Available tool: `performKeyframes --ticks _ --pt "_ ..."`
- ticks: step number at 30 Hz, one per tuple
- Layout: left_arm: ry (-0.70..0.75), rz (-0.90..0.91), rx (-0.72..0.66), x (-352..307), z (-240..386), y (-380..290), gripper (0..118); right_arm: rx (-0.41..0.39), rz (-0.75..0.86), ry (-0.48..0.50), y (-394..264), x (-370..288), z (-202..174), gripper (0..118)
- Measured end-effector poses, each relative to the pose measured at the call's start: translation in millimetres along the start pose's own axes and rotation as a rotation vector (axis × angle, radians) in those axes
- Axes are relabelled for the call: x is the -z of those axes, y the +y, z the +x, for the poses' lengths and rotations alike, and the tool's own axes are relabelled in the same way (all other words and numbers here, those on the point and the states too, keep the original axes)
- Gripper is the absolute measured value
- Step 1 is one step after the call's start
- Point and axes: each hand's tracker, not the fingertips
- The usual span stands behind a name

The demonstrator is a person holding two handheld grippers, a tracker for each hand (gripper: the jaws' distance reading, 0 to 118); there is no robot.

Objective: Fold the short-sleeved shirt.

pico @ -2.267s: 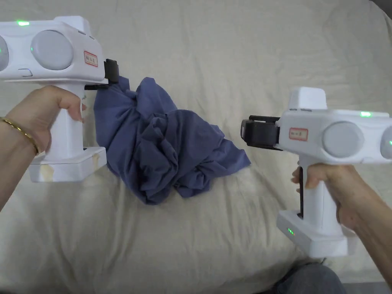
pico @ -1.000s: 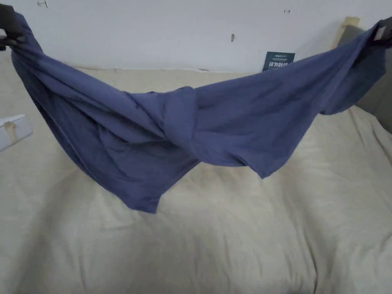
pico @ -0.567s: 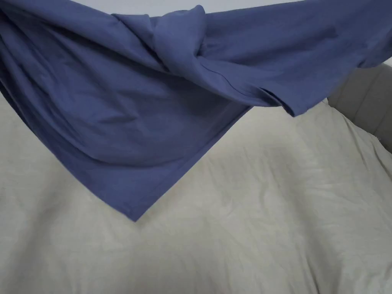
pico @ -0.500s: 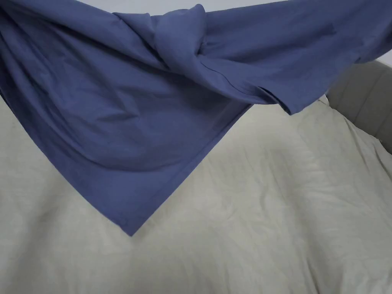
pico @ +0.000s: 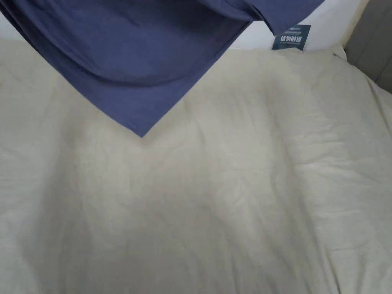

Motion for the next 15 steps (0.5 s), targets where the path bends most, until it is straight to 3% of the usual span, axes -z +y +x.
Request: performKeyframes --ticks 7,9,14,15 --pt "0.019 -0.127 0.014 21.9 -3.6 -33.6 8 0.015 -0.139 -0.006 -65.3 60.7 10.2 4" --pt "0.016 -0.176 0.015 37.0 -4.3 -96.4 8 0.014 -0.192 0.010 -97.5 69.6 17.6 4" --pt "0.003 -0.310 0.020 21.7 -37.4 -181.2 8 -0.025 -0.335 0.024 -192.4 71.0 51.7 4" --pt "0.005 -0.350 0.034 13.8 -45.6 -201.6 8 -0.035 -0.367 0.024 -179.1 70.5 45.7 4"
